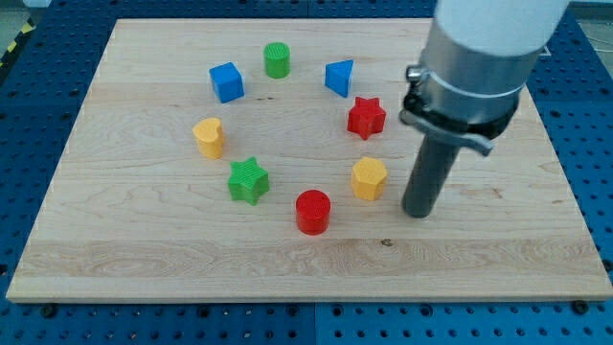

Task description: Move the arm towards the left

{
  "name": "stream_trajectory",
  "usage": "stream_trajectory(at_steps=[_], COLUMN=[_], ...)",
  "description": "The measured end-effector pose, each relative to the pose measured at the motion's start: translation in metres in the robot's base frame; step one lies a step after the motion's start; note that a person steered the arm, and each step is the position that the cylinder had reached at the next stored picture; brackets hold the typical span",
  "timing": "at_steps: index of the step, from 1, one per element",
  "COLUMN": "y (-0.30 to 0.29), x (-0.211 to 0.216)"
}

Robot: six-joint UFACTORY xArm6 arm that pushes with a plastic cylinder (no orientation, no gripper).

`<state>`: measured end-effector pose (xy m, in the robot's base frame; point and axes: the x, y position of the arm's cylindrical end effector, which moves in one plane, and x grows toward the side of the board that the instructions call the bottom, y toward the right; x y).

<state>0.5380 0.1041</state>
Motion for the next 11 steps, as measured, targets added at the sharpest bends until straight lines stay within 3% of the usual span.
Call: stream_trajectory(at_steps=[3,5,6,8,11], y=[-0.145,-0.174,-0.174,-0.164,-0.290], x=[0.080,0.065,0.039,0.034,0.028])
